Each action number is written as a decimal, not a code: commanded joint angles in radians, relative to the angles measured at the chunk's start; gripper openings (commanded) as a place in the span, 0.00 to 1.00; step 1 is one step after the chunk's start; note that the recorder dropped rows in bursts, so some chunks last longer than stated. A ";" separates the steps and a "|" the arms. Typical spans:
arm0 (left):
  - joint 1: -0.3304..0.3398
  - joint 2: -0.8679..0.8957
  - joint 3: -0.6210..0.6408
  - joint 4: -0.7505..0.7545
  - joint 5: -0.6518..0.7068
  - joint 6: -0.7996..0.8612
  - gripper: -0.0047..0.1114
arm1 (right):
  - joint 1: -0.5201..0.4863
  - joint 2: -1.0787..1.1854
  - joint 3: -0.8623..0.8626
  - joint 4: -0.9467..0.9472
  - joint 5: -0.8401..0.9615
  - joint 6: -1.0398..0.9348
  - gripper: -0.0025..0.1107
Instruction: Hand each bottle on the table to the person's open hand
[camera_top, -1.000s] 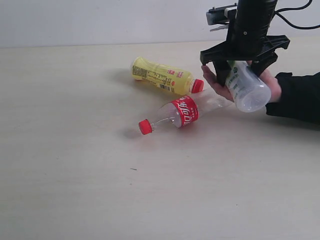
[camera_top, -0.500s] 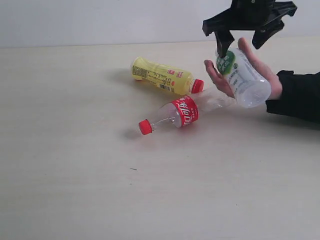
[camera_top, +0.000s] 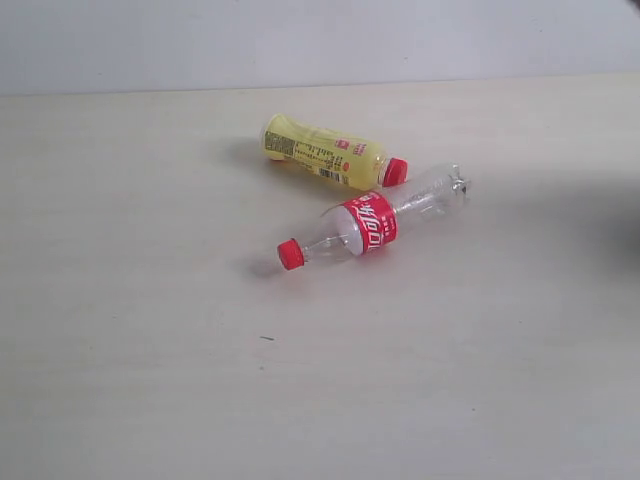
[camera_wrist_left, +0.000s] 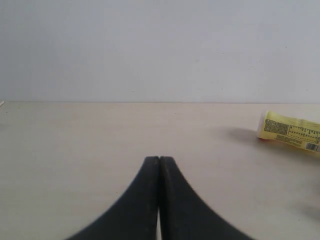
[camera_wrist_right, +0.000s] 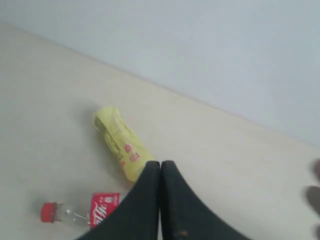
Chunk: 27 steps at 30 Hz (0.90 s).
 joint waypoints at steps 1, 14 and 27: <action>0.003 -0.007 0.003 -0.006 0.000 -0.003 0.04 | -0.003 -0.231 0.208 0.200 -0.141 -0.161 0.02; 0.003 -0.007 0.003 -0.006 0.000 -0.003 0.04 | 0.002 -0.736 0.716 0.445 -0.386 -0.402 0.02; 0.003 -0.007 0.003 -0.006 0.000 -0.003 0.04 | 0.002 -1.003 0.779 0.873 -0.439 -0.517 0.02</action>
